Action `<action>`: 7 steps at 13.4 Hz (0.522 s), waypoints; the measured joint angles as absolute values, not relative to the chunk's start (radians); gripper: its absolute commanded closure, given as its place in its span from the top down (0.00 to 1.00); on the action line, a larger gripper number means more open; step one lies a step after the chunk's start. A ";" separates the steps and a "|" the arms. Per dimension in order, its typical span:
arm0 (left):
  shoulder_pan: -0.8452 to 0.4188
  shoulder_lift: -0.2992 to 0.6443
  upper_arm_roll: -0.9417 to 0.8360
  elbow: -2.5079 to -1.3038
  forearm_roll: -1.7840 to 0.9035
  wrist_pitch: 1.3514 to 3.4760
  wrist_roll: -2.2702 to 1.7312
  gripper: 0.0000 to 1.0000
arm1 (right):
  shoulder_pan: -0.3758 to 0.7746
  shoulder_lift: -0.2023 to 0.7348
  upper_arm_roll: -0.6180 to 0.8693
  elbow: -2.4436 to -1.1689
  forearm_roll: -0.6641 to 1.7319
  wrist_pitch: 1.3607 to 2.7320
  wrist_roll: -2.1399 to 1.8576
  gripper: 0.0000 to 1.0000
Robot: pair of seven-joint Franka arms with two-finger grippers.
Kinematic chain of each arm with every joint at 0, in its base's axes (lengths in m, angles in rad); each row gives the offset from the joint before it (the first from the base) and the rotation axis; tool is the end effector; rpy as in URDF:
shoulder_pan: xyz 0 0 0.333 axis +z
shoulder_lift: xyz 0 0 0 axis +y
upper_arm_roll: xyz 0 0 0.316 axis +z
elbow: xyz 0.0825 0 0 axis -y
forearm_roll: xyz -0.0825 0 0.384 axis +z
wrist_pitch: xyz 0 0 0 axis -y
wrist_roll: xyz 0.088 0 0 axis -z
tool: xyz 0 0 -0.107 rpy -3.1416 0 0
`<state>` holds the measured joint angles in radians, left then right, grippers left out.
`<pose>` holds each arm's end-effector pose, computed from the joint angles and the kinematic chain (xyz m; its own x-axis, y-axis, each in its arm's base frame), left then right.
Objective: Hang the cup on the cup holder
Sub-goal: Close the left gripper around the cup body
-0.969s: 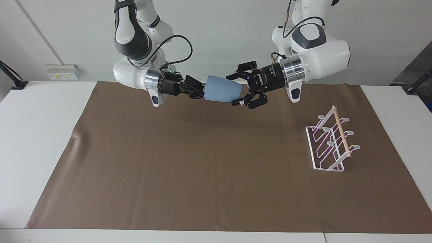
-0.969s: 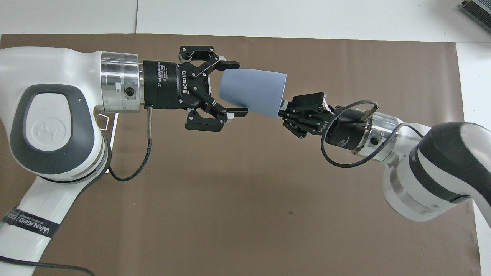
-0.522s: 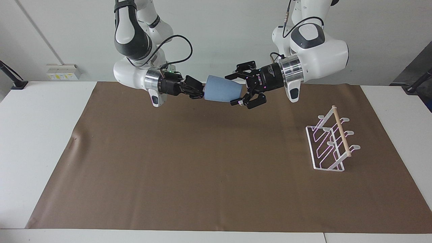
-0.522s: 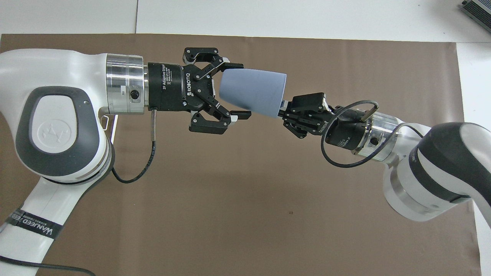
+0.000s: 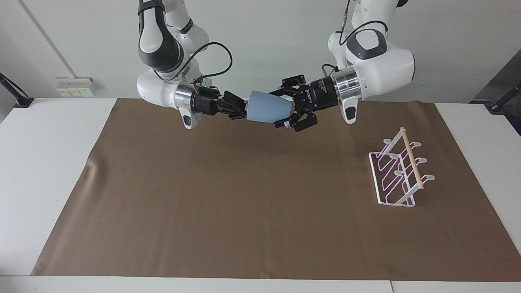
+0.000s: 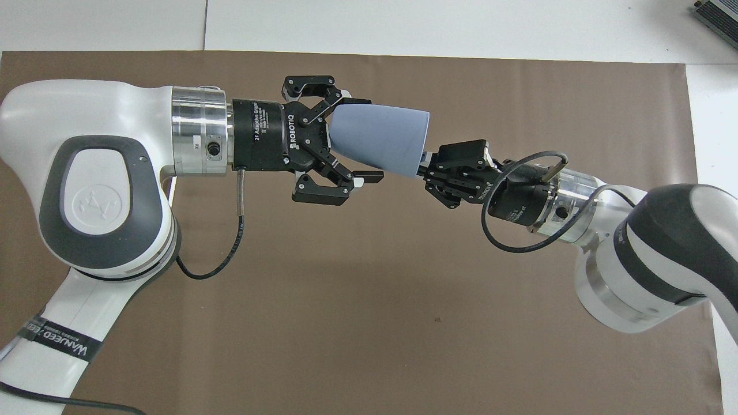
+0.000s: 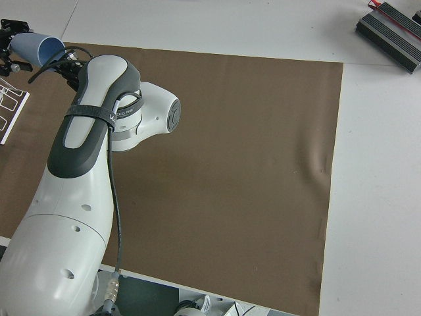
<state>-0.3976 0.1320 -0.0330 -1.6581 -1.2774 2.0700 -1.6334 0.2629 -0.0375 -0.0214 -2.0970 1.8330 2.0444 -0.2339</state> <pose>0.5598 -0.3103 0.5901 -0.1325 0.3424 -0.9302 0.9909 0.0678 -0.1162 0.5382 0.1872 0.4974 0.9086 -0.2791 -0.3107 -0.3000 0.0814 -0.9505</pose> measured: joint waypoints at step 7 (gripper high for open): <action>-0.399 0.128 -0.033 -1.658 -1.277 2.079 -1.622 0.13 | 0.263 -0.040 -0.024 -2.096 1.835 2.044 -0.234 0.00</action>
<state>-0.3993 0.1276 -0.0330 -1.6577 -1.2770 2.0791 -1.6221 0.2633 -0.0397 -0.0242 -2.0962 1.8352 2.0439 -0.2339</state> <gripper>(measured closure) 0.119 0.956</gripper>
